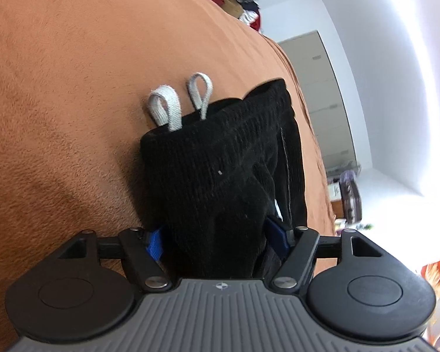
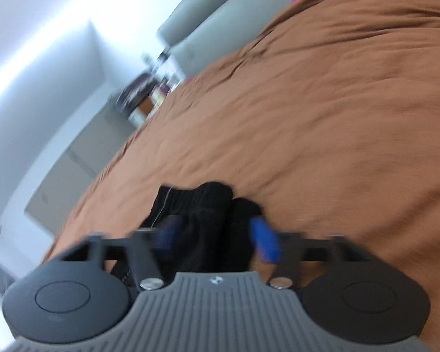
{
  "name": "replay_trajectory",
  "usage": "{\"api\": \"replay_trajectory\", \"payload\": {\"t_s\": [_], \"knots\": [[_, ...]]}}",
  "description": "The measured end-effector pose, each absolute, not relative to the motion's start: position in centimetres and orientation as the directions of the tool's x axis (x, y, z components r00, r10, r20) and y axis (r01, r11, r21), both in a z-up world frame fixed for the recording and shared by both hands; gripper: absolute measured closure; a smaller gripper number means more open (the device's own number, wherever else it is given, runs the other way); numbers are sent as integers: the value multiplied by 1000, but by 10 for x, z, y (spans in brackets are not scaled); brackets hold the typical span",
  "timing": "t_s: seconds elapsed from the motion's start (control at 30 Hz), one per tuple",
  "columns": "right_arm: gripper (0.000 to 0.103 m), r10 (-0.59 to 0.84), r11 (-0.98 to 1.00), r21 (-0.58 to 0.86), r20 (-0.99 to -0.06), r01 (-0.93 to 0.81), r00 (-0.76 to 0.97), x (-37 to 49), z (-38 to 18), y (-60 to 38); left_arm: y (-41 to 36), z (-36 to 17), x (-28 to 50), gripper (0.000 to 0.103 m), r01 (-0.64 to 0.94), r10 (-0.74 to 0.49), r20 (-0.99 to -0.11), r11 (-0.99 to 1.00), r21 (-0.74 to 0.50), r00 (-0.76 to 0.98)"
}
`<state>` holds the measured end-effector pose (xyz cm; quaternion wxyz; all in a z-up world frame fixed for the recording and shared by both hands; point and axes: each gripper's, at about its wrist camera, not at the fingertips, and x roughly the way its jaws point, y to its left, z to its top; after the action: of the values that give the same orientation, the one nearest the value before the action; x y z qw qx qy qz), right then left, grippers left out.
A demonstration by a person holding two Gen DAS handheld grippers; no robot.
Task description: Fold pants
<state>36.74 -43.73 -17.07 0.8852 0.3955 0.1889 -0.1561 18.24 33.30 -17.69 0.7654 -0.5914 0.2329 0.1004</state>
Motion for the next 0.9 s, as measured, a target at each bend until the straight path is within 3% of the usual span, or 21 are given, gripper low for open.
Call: {"api": "replay_trajectory", "payload": {"t_s": [0.2,0.23,0.27,0.33,0.37,0.4,0.53,0.73,0.9], "knots": [[37,133,576,742,-499,343,856,367,-190,-436,331,-184,190,19,-436,-68,-459,218,-873,886],[36,126,601,722,-508,342,852,372,-189,-433,330,-184,192,28,-433,-65,-454,205,-878,889],[35,124,610,714,-514,344,848,379,-191,-431,330,-184,195,44,-432,-70,-452,197,-880,889],[35,129,593,724,-518,353,845,394,-193,-428,328,-179,197,59,-452,-51,-474,222,-864,879],[57,146,585,730,-523,353,840,404,-194,-428,328,-175,197,61,-458,-46,-479,227,-859,876],[92,166,581,733,-532,354,830,408,-193,-424,329,-172,197,64,-452,-46,-472,222,-864,880],[93,189,554,769,-490,319,851,410,-180,-422,337,-148,186,72,-398,-51,-414,191,-897,909],[94,310,484,846,-406,225,860,356,-129,-419,367,-97,144,73,-352,4,-360,213,-911,933],[94,425,468,860,-421,204,801,299,-108,-401,410,-102,101,73,-485,27,-490,196,-852,871]]}}
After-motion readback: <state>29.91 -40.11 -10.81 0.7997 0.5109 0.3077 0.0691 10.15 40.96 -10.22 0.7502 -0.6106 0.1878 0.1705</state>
